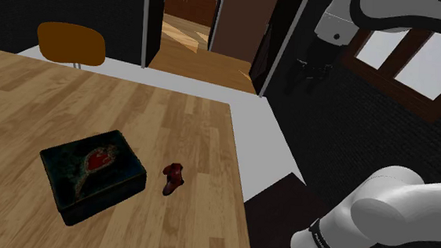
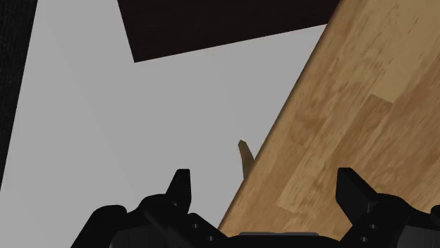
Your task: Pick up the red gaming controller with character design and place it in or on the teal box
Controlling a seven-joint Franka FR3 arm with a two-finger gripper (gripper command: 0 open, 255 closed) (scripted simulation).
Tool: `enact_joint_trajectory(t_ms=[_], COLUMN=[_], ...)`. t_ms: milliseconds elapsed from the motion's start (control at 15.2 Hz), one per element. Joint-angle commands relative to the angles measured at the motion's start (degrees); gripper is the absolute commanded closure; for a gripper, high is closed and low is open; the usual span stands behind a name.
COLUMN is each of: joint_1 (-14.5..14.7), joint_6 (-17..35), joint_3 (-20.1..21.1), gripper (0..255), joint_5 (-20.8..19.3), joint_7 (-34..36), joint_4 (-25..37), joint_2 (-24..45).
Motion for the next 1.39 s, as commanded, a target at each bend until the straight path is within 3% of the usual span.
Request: enact_joint_trajectory(t_ms=[0, 660, 1320], joint_1=[0.0, 3.7, 5.7], joint_6=[0.0, 9.9, 21.4], joint_3=[0.0, 11.5, 23.4], gripper=[0, 0, 0], joint_5=[0.0, 6.8, 9.9], joint_7=[0.0, 15.0, 30.6], joint_4=[0.0, -6.0, -4.3], joint_2=[0.0, 5.7, 20.2])
